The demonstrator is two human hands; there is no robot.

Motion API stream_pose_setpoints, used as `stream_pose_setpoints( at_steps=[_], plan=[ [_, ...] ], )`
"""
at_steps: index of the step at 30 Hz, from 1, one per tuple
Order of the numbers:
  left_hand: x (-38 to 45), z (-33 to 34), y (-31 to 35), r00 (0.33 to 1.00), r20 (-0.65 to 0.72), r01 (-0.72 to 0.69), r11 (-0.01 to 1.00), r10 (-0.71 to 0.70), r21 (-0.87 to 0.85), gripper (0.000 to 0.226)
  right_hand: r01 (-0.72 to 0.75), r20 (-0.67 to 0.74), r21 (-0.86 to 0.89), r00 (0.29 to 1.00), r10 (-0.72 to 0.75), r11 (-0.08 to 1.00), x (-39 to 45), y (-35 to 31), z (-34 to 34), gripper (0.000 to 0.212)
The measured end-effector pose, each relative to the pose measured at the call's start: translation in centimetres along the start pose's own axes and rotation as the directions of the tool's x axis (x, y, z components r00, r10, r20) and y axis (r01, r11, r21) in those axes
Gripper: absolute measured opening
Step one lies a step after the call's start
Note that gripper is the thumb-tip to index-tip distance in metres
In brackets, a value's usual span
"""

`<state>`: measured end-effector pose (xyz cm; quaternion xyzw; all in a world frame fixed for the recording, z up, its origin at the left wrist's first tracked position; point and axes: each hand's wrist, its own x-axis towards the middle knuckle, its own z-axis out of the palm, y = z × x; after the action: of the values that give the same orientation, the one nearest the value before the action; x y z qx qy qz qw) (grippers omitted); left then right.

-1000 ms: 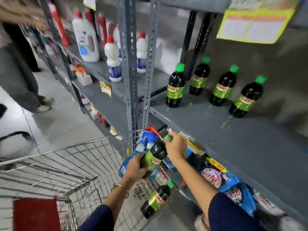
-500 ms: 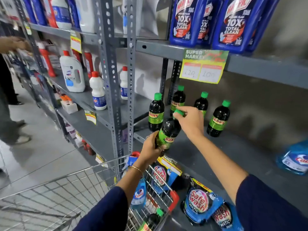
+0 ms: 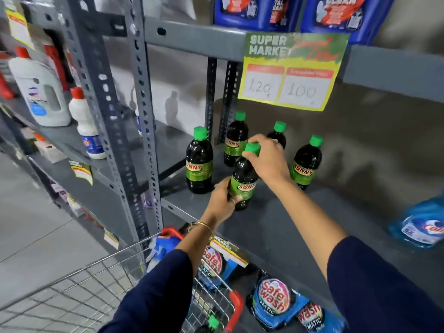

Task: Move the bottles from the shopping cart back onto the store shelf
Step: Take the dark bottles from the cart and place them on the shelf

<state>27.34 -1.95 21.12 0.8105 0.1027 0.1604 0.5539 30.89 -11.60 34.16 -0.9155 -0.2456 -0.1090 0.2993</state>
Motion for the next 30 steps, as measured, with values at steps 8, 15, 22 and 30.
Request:
stream_pose_setpoints(
  at_steps=[8, 15, 22, 30],
  plan=[
    [1.1, 1.2, 0.0, 0.999, 0.028, -0.027, 1.000, 0.027, 0.000, 0.057, -0.040, -0.044, 0.065, 0.998, 0.043, 0.997, 0.6, 1.7, 0.3, 0.041],
    [-3.5, -2.9, -1.2, 0.985, -0.132, 0.103, 0.993, -0.110, -0.055, 0.066, 0.191, -0.365, 0.173, 0.924, -0.117, 0.966, -5.4, 2.0, 3.3, 0.031],
    [-11.7, -7.5, -6.0, 0.911, -0.341, 0.207, 0.972, -0.231, -0.108, 0.041, 0.253, 0.022, 0.175, 0.965, -0.261, 0.951, -13.2, 1.0, 10.6, 0.022],
    [-19.2, -7.8, -14.9, 0.868, -0.202, 0.458, 0.889, -0.453, -0.025, 0.032, 0.177, 0.602, 0.003, 0.786, -0.143, 0.984, -17.6, 2.0, 19.3, 0.032]
  ],
)
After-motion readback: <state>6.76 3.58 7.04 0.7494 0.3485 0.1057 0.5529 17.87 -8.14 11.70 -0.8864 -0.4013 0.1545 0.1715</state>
